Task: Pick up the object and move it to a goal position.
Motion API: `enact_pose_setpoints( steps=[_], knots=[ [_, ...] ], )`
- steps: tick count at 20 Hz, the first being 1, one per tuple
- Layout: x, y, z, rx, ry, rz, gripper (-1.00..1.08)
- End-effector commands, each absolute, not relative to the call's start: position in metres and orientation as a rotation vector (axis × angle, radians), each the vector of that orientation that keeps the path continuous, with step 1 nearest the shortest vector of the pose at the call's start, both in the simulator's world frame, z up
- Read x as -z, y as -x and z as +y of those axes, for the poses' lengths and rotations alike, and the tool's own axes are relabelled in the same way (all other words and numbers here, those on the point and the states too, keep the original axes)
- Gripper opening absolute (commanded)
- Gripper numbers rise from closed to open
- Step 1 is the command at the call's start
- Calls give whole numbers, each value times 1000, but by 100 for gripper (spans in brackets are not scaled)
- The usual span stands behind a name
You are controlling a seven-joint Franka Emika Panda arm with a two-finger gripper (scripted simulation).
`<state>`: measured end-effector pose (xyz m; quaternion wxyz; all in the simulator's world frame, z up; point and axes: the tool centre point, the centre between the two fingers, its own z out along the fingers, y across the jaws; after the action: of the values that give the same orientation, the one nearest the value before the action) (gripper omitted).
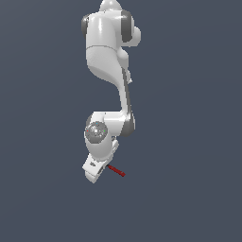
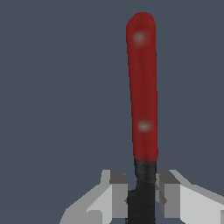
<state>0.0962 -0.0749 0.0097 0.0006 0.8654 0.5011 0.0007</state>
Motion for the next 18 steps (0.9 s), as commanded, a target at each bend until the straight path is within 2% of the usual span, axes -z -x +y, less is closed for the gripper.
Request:
enact_pose_setpoints(
  steps=[1,10,18],
  knots=[
    [-10,-96,-75,-2,-2718,1574,-100],
    [-16,-88,-69,-2,-2718,1574,-100],
    [-33,-67,-53,-1,-2718,1573,-100]
  ],
)
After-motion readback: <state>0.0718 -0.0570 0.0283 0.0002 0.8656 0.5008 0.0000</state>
